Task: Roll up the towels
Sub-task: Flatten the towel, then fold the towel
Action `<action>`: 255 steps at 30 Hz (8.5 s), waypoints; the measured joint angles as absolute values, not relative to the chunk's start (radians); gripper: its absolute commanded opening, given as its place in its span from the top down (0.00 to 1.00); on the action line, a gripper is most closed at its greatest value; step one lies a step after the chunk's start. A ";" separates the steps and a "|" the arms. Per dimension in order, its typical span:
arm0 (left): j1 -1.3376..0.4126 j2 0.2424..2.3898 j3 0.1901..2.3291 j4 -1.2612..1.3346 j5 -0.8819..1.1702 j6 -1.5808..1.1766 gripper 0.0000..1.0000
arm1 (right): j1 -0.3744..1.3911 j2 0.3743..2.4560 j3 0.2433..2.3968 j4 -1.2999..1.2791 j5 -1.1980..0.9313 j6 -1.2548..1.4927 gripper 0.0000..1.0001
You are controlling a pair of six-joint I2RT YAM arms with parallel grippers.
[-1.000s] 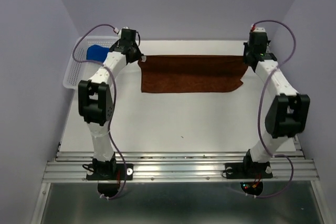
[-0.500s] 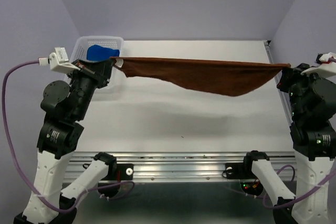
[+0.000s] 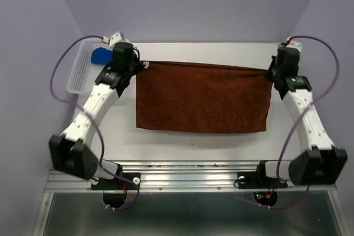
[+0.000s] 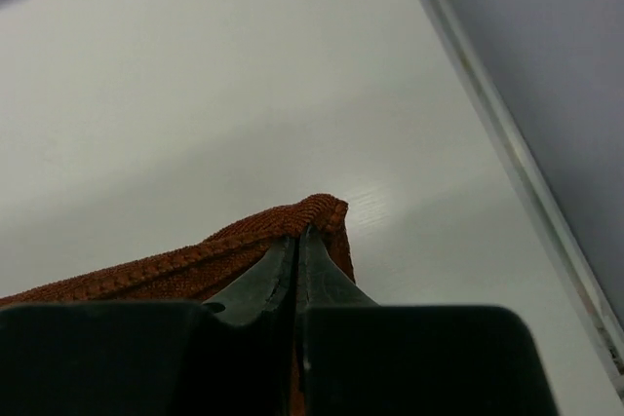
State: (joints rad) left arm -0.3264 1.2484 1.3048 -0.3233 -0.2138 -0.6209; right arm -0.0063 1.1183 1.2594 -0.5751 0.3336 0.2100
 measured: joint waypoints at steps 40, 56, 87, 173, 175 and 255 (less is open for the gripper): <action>-0.247 1.929 1.452 -0.154 -0.047 -0.325 1.00 | -0.055 1.739 1.220 -0.324 0.247 -0.039 0.99; -0.308 1.799 1.248 -0.139 -0.113 -0.281 1.00 | -0.061 1.583 1.030 -0.330 0.280 -0.003 0.99; -0.313 1.787 1.124 -0.102 -0.052 -0.300 1.00 | -0.065 1.562 0.952 -0.440 0.327 0.089 0.95; -0.262 1.557 1.056 -0.263 -0.120 -0.561 0.01 | -0.254 1.711 1.011 -0.406 0.008 0.229 0.71; -0.262 1.571 1.055 -0.262 -0.117 -0.561 0.01 | -0.254 1.721 1.016 -0.389 0.019 0.233 0.83; -0.368 1.795 1.087 -0.217 -0.126 -0.552 1.00 | 0.785 1.846 1.645 -0.448 0.082 0.500 0.91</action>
State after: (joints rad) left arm -0.3683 1.7954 1.0874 -0.2173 -0.1265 -0.5522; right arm 0.7853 1.8458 1.6451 -0.4480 0.0822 0.4999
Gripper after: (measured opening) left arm 0.025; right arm 0.109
